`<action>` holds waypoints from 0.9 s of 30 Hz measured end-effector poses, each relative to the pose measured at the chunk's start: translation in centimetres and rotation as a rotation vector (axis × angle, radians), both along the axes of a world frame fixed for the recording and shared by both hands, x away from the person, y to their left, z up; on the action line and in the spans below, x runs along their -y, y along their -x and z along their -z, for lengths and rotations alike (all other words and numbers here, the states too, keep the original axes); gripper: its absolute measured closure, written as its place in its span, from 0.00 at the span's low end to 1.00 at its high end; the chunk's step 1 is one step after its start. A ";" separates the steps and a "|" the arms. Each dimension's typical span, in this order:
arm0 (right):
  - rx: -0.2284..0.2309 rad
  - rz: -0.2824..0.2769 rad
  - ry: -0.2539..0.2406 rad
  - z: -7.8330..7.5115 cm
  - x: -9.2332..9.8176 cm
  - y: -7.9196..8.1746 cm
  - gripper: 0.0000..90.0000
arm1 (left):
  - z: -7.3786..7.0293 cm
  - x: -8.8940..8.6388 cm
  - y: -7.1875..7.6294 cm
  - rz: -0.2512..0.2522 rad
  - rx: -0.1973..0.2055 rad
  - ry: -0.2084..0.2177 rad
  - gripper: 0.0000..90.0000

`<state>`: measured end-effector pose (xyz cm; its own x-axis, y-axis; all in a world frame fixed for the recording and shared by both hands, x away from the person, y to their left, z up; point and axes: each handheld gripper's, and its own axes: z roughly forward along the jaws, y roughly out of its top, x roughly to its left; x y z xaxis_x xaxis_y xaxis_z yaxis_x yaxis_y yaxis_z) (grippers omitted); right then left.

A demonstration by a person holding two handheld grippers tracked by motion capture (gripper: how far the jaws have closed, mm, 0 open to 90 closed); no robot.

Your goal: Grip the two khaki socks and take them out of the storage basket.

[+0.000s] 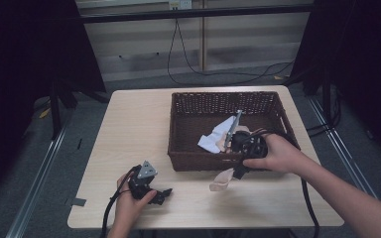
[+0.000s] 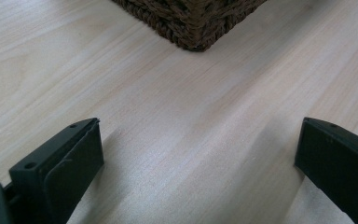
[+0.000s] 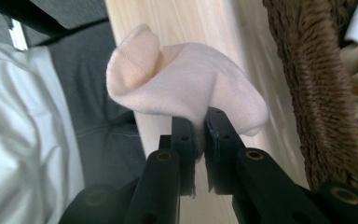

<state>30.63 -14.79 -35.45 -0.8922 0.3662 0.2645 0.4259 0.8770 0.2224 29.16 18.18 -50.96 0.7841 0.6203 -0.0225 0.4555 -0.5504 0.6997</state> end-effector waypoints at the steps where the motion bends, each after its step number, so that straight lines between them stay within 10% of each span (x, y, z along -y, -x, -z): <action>1: -0.001 -0.001 -0.007 0.5 -0.1 0.0 0.91 | 0.0 0.0 0.0 0.000 0.000 0.000 0.01; 12: 0.004 0.019 -0.025 -0.3 0.1 0.1 0.64 | 0.0 0.0 0.0 -0.001 -0.001 0.004 0.01; 21: 0.090 0.146 -0.036 -4.2 1.8 -1.8 0.47 | 0.0 0.0 0.0 0.000 0.001 0.001 0.01; 27: 0.134 0.235 0.007 -3.6 2.6 -4.2 0.36 | 0.0 0.0 0.0 0.000 0.001 0.000 0.01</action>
<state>34.87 -17.41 -31.85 -0.8094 0.5686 0.1468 0.5850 0.7593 0.2849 29.17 18.17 -50.96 0.7841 0.6203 -0.0217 0.4545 -0.5501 0.7006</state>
